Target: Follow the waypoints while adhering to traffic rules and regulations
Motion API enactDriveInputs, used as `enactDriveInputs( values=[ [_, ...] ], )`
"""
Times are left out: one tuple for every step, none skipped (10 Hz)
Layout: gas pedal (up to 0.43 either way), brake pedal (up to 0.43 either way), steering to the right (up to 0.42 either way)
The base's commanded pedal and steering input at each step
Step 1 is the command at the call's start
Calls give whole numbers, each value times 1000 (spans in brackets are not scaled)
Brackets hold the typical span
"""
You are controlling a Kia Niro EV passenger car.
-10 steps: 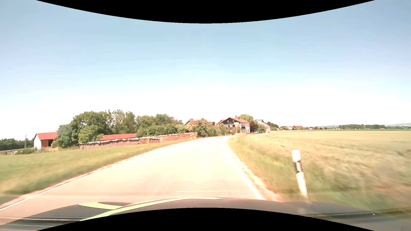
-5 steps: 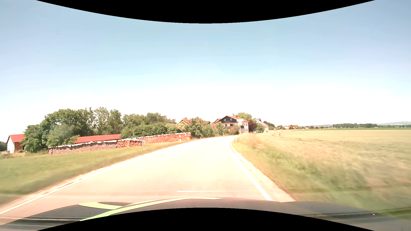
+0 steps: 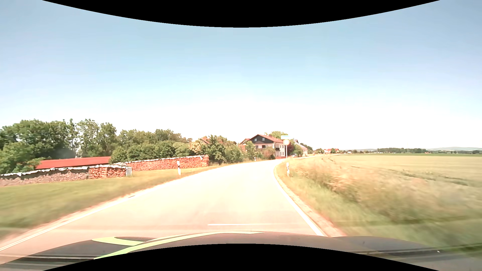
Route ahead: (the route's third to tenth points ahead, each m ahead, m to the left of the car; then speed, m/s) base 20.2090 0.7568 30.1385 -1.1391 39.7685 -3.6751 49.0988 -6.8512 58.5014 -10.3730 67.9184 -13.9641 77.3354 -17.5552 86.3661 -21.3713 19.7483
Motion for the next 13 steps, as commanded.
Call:
enactDriveInputs(
  values=[
    [130,0,31],
    [138,0,32],
    [138,0,31],
    [150,0,33],
    [150,0,35],
    [150,0,36],
    [150,0,36],
    [150,0,36],
    [150,0,36],
    [150,0,36],
    [150,0,36],
    [150,0,38],
    [150,0,40]
  ],
)
